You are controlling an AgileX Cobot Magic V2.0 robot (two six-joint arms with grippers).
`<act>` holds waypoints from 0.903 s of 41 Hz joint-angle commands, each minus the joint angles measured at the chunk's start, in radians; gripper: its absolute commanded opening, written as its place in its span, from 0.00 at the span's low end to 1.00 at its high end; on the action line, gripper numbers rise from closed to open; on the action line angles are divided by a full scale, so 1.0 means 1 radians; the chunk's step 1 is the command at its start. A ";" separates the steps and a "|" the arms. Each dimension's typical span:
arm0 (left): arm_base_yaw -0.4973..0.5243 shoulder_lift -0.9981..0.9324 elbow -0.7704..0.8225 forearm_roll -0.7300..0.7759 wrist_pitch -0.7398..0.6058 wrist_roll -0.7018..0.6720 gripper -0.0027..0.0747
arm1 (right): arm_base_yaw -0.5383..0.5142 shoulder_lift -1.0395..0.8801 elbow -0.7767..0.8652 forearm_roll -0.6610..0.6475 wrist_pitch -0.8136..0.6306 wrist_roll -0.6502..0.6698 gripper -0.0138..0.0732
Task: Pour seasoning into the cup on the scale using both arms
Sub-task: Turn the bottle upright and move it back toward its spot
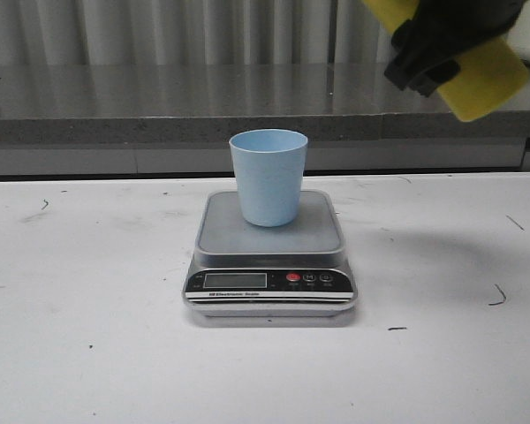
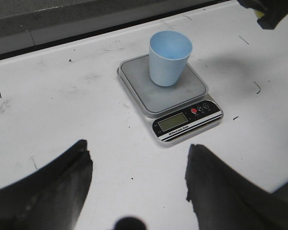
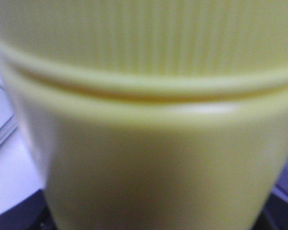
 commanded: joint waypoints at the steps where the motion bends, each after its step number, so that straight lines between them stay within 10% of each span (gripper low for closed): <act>1: 0.001 -0.003 -0.026 -0.002 -0.067 -0.007 0.59 | -0.056 -0.094 0.056 -0.072 -0.153 0.084 0.55; 20: 0.001 -0.003 -0.026 -0.002 -0.067 -0.007 0.59 | -0.456 -0.111 0.262 -0.070 -0.756 0.230 0.55; 37: 0.001 -0.003 -0.026 -0.002 -0.067 -0.007 0.59 | -0.545 0.026 0.266 0.221 -1.039 -0.120 0.55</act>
